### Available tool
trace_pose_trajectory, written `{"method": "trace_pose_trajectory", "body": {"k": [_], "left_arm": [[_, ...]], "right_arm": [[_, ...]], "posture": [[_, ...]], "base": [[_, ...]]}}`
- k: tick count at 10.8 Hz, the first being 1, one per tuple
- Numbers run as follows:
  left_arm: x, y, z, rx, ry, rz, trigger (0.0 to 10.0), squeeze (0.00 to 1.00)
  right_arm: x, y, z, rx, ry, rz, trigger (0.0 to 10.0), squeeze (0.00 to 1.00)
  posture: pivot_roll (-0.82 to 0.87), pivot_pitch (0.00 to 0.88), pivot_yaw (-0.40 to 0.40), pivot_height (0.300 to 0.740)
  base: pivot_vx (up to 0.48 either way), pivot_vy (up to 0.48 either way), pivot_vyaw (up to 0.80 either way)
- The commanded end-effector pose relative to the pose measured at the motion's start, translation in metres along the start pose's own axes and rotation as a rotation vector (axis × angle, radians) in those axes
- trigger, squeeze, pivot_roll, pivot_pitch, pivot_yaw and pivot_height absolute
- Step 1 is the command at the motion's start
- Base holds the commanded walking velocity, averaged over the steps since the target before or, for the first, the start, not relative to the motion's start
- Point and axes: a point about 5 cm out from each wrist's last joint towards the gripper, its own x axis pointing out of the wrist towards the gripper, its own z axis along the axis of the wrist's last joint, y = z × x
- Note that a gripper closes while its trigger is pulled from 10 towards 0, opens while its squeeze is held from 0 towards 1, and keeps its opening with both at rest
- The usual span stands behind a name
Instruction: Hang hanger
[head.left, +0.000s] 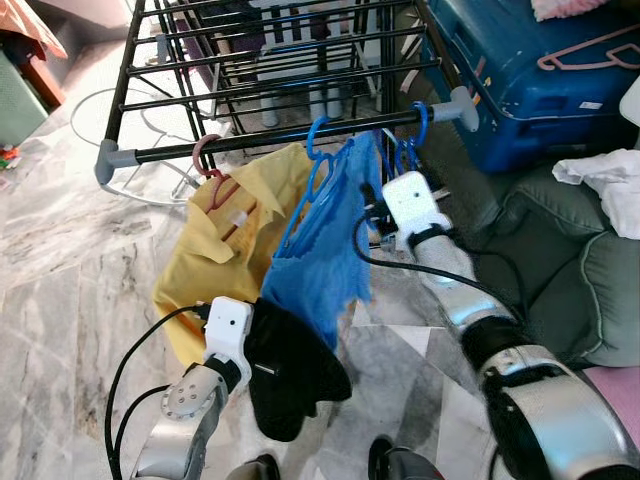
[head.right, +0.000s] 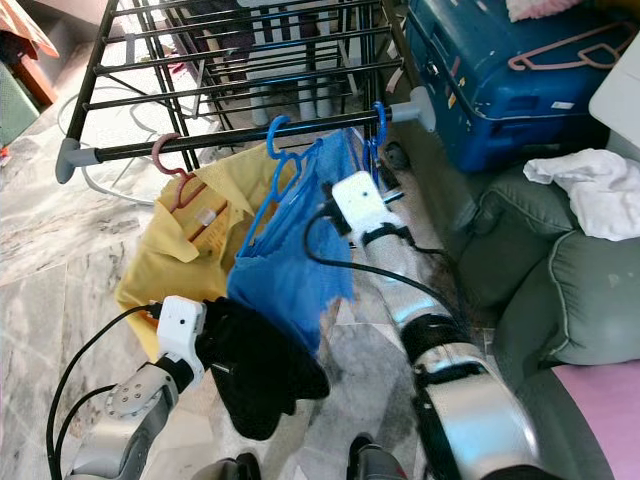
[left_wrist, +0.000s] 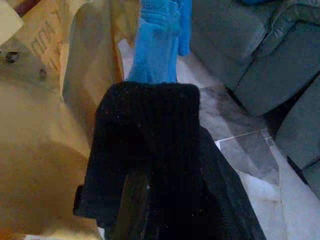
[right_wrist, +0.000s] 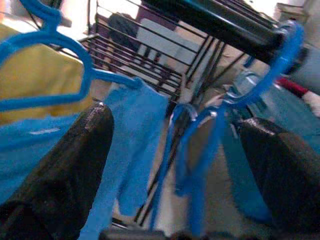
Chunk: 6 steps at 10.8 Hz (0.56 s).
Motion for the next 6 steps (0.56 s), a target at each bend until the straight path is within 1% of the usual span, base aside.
{"method": "trace_pose_trajectory", "body": {"k": [1,3,4,5,6], "left_arm": [[-0.002,0.004,-0.002,0.010,0.011,0.007,10.0,0.00],[-0.001,0.002,-0.003,0.009,0.014,0.003,10.0,0.00],[-0.001,0.002,-0.003,0.008,0.014,0.000,10.0,0.00],[0.000,0.002,-0.002,0.009,0.015,-0.001,10.0,0.00],[0.000,0.002,-0.003,0.010,0.016,-0.002,10.0,0.00]], "right_arm": [[-0.003,-0.002,-0.008,0.008,0.043,-0.017,10.0,0.00],[-0.007,-0.007,-0.026,0.103,0.158,-0.048,10.0,0.00],[-0.010,-0.005,-0.035,0.190,0.234,-0.064,10.0,0.00],[-0.013,-0.001,-0.041,0.256,0.292,-0.068,10.0,0.00],[-0.014,0.002,-0.044,0.277,0.315,-0.067,10.0,0.00]], "posture": [[-0.08,0.174,0.089,0.740],[-0.08,0.173,0.088,0.740],[-0.08,0.171,0.090,0.740],[-0.08,0.170,0.089,0.740],[-0.08,0.170,0.089,0.740]], "base": [[0.000,0.000,0.00],[0.000,0.000,0.00],[0.000,0.000,0.00],[0.000,0.000,0.00],[0.000,0.000,0.00]]}}
